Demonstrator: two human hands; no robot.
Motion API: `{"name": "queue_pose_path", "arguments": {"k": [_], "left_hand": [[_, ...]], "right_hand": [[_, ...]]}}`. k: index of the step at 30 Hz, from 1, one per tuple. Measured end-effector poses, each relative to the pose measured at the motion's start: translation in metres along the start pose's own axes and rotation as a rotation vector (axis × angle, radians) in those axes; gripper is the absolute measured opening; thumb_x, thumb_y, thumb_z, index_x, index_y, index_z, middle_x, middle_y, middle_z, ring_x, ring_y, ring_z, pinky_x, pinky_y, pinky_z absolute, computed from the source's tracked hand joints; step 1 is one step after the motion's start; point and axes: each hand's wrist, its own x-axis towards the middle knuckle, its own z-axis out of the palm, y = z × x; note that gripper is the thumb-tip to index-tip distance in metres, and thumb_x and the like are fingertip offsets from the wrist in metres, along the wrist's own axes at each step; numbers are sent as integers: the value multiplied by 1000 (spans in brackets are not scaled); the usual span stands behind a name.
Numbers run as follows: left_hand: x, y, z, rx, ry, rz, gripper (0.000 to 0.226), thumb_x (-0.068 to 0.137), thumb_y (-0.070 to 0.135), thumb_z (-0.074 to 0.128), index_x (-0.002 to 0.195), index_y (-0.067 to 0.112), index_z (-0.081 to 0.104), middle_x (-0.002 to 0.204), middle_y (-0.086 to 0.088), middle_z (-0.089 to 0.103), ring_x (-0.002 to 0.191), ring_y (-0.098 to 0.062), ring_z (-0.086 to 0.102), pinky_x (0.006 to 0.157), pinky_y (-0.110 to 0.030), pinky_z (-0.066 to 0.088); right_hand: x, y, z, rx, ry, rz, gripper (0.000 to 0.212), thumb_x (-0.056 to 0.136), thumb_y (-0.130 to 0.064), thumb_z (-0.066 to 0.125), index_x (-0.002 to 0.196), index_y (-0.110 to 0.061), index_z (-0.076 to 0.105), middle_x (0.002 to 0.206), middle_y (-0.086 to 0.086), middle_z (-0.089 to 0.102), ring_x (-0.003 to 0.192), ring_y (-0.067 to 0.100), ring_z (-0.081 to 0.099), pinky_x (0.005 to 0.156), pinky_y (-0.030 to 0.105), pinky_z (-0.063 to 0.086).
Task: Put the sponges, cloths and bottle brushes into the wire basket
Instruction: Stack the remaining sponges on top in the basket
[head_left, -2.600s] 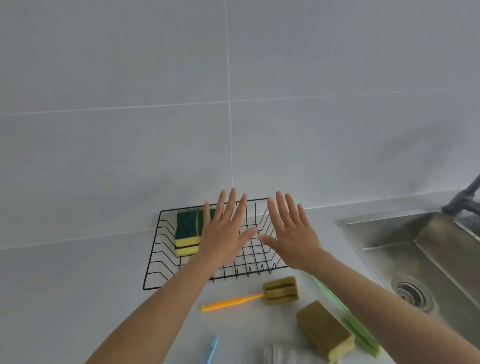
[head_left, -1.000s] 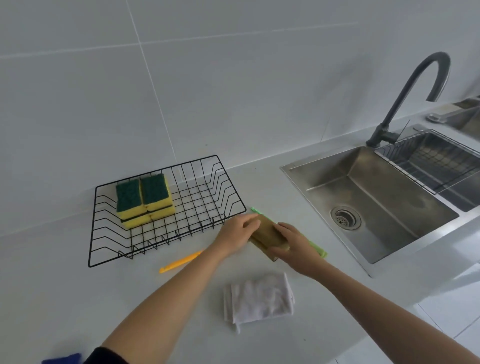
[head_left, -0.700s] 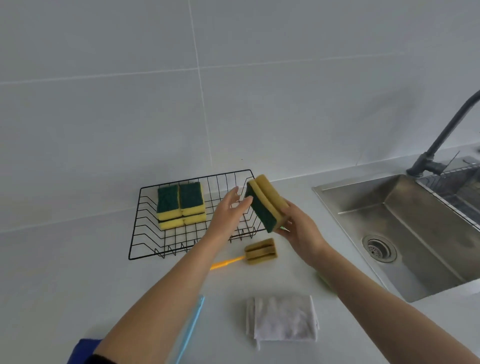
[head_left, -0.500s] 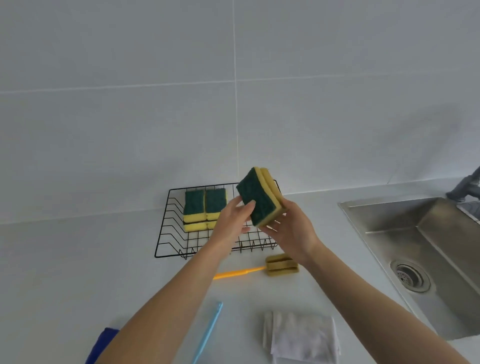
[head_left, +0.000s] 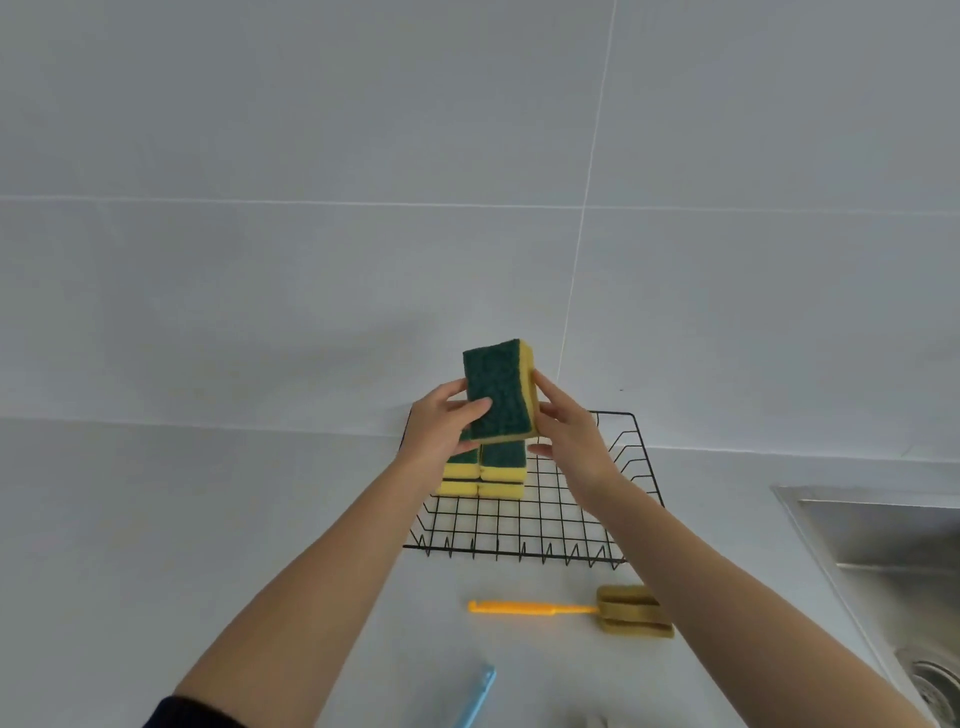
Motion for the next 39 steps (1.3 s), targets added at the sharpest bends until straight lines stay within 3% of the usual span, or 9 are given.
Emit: {"name": "queue_pose_path", "arguments": {"k": [7, 12, 17, 21, 24, 27, 31, 36, 39], "left_hand": [[47, -1, -8, 145, 14, -45, 41, 89, 11, 60, 129, 10, 50, 109, -9, 61, 99, -23, 60, 84, -38, 55], [79, -16, -8, 247, 2, -109, 43, 87, 12, 63, 128, 9, 51, 102, -10, 61, 96, -25, 62, 81, -37, 55], [98, -34, -8, 365, -21, -148, 36, 90, 11, 59, 125, 5, 53, 119, -15, 62, 99, -26, 61, 74, -31, 51], [110, -49, -12, 393, -42, -203, 33, 90, 10, 58, 123, 5, 55, 120, -18, 62, 100, -28, 62, 78, -35, 53], [114, -56, -15, 429, -50, -223, 34, 89, 10, 59, 123, 4, 55, 120, -19, 63, 107, -32, 62, 86, -43, 55], [117, -61, -15, 495, -56, -208, 36, 89, 13, 60, 123, 4, 54, 121, -18, 62, 108, -32, 62, 86, -43, 56], [118, -67, -12, 535, -58, -196, 37, 89, 15, 59, 125, 3, 54, 122, -18, 61, 109, -31, 61, 84, -41, 55], [116, -65, -9, 575, -23, -159, 41, 91, 22, 57, 126, 2, 51, 120, -18, 62, 107, -31, 61, 81, -38, 54], [112, -58, -10, 710, -13, -78, 42, 96, 27, 48, 131, 3, 47, 127, -15, 59, 115, -28, 56, 85, -30, 45]], "right_hand": [[52, 0, 12, -164, -1, 49, 35, 99, -23, 35, 130, -20, 50, 113, 8, 62, 109, 27, 59, 91, 39, 51], [82, 20, 17, -302, 18, 149, 33, 96, -18, 43, 126, -10, 53, 108, 12, 64, 91, 23, 59, 74, 31, 53], [101, 46, 21, -318, 2, 287, 28, 96, -17, 43, 118, -7, 57, 113, 16, 65, 100, 31, 63, 92, 43, 53], [110, 61, 24, -315, -21, 335, 26, 95, -15, 43, 114, -5, 58, 116, 20, 64, 107, 34, 61, 94, 50, 50], [111, 67, 28, -331, -30, 361, 27, 96, -14, 43, 115, -4, 58, 115, 19, 64, 108, 35, 61, 95, 49, 50], [112, 72, 28, -352, -41, 377, 28, 96, -13, 41, 117, -3, 57, 117, 18, 63, 105, 32, 61, 95, 43, 51], [114, 76, 26, -381, -56, 377, 29, 97, -14, 40, 117, -3, 58, 117, 21, 63, 96, 30, 61, 77, 35, 53], [110, 67, 25, -412, -60, 362, 30, 97, -19, 37, 112, -3, 58, 112, 21, 64, 93, 28, 61, 90, 44, 51], [104, 56, 22, -459, -69, 309, 31, 99, -23, 34, 113, -4, 54, 84, 5, 61, 72, 14, 55, 64, 23, 46]]}}
